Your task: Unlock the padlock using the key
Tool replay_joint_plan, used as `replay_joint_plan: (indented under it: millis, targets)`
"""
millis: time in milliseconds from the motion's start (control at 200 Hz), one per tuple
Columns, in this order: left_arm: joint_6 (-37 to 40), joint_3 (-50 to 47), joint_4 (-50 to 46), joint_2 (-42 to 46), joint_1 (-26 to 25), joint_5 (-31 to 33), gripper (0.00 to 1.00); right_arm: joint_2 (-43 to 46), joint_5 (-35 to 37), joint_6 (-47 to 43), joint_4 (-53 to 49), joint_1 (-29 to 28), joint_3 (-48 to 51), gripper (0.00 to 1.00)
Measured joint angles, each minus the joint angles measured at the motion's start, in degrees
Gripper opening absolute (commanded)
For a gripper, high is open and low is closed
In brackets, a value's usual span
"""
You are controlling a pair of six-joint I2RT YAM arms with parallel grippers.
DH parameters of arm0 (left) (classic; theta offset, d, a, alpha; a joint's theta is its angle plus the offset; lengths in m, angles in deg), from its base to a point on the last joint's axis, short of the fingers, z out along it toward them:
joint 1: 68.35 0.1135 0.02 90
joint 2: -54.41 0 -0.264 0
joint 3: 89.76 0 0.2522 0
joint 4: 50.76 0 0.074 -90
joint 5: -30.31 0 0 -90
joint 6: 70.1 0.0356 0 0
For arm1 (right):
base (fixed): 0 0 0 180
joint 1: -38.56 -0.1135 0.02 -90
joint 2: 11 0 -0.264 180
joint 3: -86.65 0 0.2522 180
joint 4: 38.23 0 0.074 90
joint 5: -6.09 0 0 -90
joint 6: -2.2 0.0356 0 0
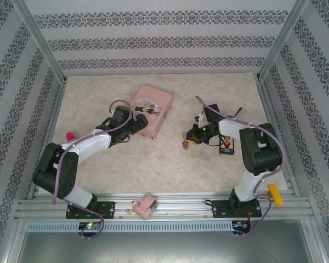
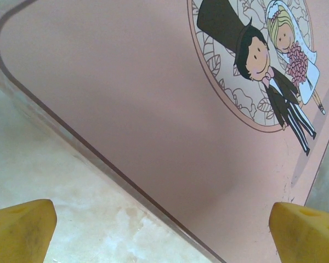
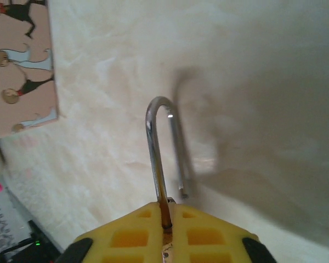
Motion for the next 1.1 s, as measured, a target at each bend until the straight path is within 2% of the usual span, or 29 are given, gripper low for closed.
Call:
replay_joint_plan:
  millis: [115,195,335,525,730,989,1099]
  targets:
    - [0.0,0.0,0.0,0.0,0.0,-0.6,0.99,0.0,3.5,-1.4,-2.6,0.7,-0.6,0.17]
    - [0.0,0.1,0.0,0.0,0.0,-0.7,0.99,0.0,6.5,-2.3,-4.5,0.7,-1.5,0.30]
    - [0.0,0.4,0.0,0.0,0.0,-0.9,0.99,0.2,11.3,-3.8,-7.8,0.7,-3.4,0.42]
    - [0.0,1.0,-0.2,0.0,0.0,-1.0,0.99,2.1,15.2,-5.3,-10.3,0.7,-9.0,0.49]
    - [0.0,1.8,-0.2,0.0,0.0,-1.0,0.99,2.1,17.2,-7.9,-9.5,0.1,-20.8,0.53]
    - [0.0,1.8,-0.3,0.0,0.0,-1.0,0.99,-9.5,18.8,-12.9,-6.6,-2.5,-40.9,0.61]
    - [0.0,1.8,-0.4,0.0,0.0,-1.0,0.99,-15.8,18.8,-14.5,-6.7,-3.3,-48.0,0.70]
